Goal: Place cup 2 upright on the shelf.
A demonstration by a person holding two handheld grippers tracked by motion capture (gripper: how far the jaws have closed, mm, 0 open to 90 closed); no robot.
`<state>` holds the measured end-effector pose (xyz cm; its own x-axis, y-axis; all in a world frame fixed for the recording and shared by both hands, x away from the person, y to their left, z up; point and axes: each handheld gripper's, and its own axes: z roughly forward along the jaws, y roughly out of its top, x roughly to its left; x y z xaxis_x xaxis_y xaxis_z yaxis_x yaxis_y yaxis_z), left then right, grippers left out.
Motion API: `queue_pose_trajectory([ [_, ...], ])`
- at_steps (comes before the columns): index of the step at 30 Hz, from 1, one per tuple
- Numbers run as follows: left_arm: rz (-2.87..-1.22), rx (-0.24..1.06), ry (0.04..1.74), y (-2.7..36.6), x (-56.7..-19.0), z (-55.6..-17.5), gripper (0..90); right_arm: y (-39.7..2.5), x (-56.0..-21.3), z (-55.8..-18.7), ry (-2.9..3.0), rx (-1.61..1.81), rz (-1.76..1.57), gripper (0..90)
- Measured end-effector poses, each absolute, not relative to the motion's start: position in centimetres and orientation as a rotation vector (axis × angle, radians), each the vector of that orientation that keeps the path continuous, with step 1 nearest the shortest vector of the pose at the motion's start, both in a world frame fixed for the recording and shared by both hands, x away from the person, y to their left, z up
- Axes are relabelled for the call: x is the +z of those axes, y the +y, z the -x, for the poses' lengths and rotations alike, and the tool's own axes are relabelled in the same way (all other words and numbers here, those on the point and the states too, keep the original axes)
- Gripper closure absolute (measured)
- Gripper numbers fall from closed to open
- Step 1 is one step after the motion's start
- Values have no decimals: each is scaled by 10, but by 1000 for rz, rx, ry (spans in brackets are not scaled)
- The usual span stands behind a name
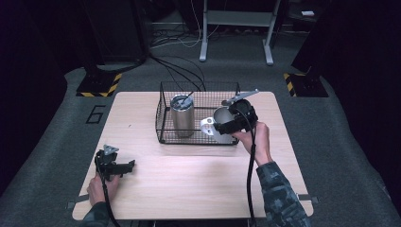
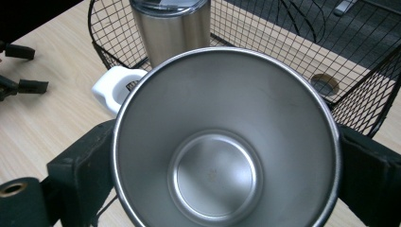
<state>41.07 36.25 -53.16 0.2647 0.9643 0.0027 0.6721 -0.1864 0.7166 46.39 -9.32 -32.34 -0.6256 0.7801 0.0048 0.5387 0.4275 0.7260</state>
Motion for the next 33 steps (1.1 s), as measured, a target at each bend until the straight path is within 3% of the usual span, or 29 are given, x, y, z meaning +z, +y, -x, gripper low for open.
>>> queue_pose_trajectory([
  [33, -1938, 626, 1475, 363, -532, -411, 3, -81, -318, -515, 2294, 980, -1196, 60],
])
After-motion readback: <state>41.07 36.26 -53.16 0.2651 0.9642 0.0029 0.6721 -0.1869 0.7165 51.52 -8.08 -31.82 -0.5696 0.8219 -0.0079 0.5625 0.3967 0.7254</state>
